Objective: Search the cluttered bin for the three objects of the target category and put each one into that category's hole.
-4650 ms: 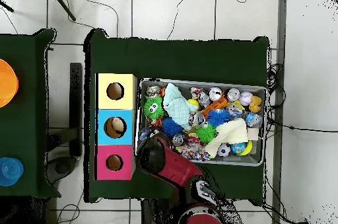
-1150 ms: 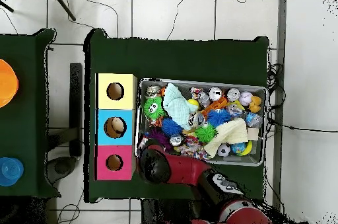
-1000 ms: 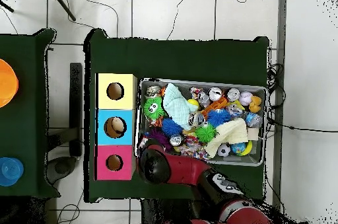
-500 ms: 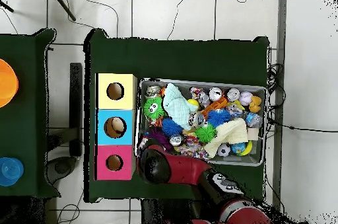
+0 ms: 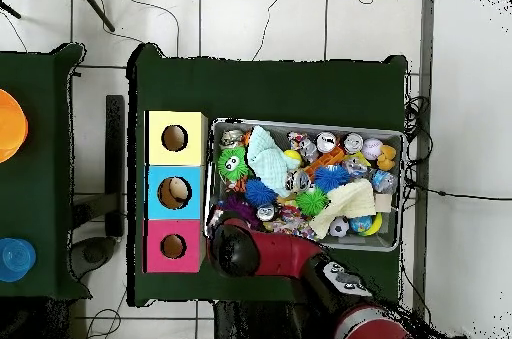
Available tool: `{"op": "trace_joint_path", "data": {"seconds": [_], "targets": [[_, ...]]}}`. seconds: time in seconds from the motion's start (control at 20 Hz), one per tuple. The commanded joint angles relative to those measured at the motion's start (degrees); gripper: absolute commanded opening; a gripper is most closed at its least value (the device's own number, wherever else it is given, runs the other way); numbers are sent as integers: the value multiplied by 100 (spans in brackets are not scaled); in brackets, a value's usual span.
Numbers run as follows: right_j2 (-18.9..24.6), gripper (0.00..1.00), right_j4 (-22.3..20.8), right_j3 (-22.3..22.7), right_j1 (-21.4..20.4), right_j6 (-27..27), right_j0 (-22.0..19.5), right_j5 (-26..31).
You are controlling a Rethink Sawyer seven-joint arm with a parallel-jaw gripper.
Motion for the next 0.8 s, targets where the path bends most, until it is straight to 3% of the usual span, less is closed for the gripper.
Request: {"op": "trace_joint_path", "data": {"seconds": [0.05, 0.35, 0.8], "targets": [[659, 100, -566, -225, -91, -272, -154, 777], [763, 100, -930, -143, -129, -177, -249, 733], [800, 100, -1032, -320, -70, -45, -264, 767]]}}
